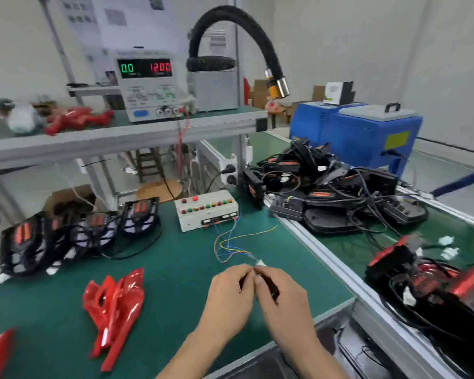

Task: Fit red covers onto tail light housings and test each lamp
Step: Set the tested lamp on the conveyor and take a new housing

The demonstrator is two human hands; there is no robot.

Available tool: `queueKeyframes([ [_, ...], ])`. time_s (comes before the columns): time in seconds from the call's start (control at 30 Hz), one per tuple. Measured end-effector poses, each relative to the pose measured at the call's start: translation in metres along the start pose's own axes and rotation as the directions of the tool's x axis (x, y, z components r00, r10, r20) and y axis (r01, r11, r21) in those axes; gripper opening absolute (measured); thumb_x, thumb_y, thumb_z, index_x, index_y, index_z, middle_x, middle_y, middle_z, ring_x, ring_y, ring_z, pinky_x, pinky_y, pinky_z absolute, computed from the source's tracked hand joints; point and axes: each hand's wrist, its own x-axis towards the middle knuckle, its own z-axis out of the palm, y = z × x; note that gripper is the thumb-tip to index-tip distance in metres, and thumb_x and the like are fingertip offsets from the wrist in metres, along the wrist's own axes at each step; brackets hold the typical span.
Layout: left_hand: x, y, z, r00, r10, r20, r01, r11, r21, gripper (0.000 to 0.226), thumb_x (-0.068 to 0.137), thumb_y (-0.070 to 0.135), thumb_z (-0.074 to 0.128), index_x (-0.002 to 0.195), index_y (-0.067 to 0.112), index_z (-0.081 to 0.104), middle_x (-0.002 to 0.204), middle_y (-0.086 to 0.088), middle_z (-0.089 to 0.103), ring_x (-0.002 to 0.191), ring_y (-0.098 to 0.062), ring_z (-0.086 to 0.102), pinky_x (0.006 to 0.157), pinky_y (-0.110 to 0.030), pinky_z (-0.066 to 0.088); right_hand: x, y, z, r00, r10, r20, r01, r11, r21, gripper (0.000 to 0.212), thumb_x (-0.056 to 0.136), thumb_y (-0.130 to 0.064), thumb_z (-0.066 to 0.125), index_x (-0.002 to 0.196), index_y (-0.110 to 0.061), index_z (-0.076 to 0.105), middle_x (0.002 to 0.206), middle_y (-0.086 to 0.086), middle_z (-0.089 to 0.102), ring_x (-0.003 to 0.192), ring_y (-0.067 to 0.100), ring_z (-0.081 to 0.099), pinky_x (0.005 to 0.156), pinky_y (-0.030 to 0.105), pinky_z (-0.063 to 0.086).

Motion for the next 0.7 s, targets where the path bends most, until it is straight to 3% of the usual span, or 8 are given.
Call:
queueKeyframes([
  [0.1,-0.01,-0.045,-0.052,0.988,-0.123,-0.098,0.13,0.989,0.075,0.023,0.1,0.016,0.053,0.088,0.015,0.072,0.078,0.003,0.07,0.077,-0.016,0.062,0.077,-0.039,0.05,0.013,-0.014,0.065,0.982,0.011,0.19,-0.015,1.0,0.022,0.02,0.098,-0.021,0.063,0.116,-0.026,0.072,0.105,-0.022,0.07,0.1,-0.013,0.06,0.084,0.001,0.04],
  [0.23,-0.024,-0.087,-0.108,0.955,-0.197,-0.22,0.228,0.966,0.125,0.022,0.099,0.019,0.055,0.091,0.022,0.075,0.081,0.009,0.073,0.078,-0.006,0.064,0.076,-0.028,0.049,0.018,-0.032,0.132,0.926,-0.025,0.377,0.027,1.0,-0.002,0.022,0.099,-0.026,0.064,0.119,-0.025,0.071,0.106,-0.018,0.073,0.098,-0.006,0.064,0.087,0.006,0.044],
  [0.33,-0.028,-0.107,-0.137,0.933,-0.215,-0.29,0.261,0.956,0.133,0.021,0.098,0.018,0.058,0.088,0.02,0.076,0.079,0.009,0.073,0.078,-0.006,0.061,0.074,-0.018,0.044,0.019,-0.035,0.164,0.903,-0.023,0.43,0.024,1.0,0.001,0.02,0.098,-0.025,0.064,0.117,-0.025,0.071,0.091,-0.02,0.072,0.089,-0.008,0.064,0.079,0.006,0.045],
  [0.4,-0.028,-0.115,-0.15,0.922,-0.22,-0.319,0.27,0.956,0.119,0.021,0.098,0.018,0.058,0.086,0.017,0.075,0.074,0.009,0.071,0.076,-0.004,0.06,0.071,-0.015,0.042,0.02,-0.031,0.178,0.896,0.023,0.444,-0.021,1.0,-0.01,0.021,0.098,-0.025,0.063,0.117,-0.021,0.07,0.073,-0.015,0.068,0.07,0.001,0.062,0.072,0.016,0.05],
  [0.47,-0.025,-0.122,-0.162,0.915,-0.223,-0.338,0.272,0.957,0.105,0.022,0.098,0.019,0.058,0.082,0.014,0.073,0.071,0.006,0.069,0.072,-0.005,0.06,0.072,-0.023,0.045,0.022,-0.025,0.186,0.891,0.065,0.449,-0.058,0.998,-0.028,0.021,0.098,-0.025,0.062,0.116,-0.021,0.07,0.062,-0.014,0.06,0.057,0.005,0.054,0.069,0.026,0.05],
  [0.53,-0.021,-0.131,-0.176,0.895,-0.242,-0.375,0.302,0.947,0.112,0.02,0.096,0.02,0.058,0.083,0.014,0.073,0.077,0.005,0.072,0.076,-0.009,0.063,0.076,-0.029,0.048,0.023,-0.019,0.19,0.889,0.088,0.449,-0.078,0.996,-0.04,0.02,0.097,-0.026,0.062,0.115,-0.023,0.071,0.068,-0.018,0.064,0.062,0.003,0.058,0.072,0.026,0.053],
  [0.6,-0.014,-0.145,-0.194,0.841,-0.279,-0.463,0.368,0.923,0.112,0.018,0.095,0.022,0.06,0.084,0.017,0.074,0.079,0.007,0.073,0.078,-0.013,0.065,0.075,-0.029,0.048,0.024,-0.016,0.193,0.895,0.095,0.435,-0.088,0.995,-0.036,0.019,0.096,-0.026,0.064,0.113,-0.026,0.072,0.074,-0.024,0.066,0.067,0.0,0.061,0.071,0.019,0.049],
  [0.7,0.001,-0.173,-0.229,0.686,-0.362,-0.631,0.518,0.852,0.074,0.018,0.095,0.033,0.062,0.098,0.018,0.072,0.097,0.005,0.068,0.09,-0.016,0.063,0.078,-0.028,0.043,0.026,-0.014,0.198,0.911,0.11,0.398,-0.102,0.994,-0.041,0.015,0.093,-0.025,0.069,0.106,-0.032,0.074,0.07,-0.018,0.068,0.069,-0.004,0.062,0.065,0.009,0.045],
])
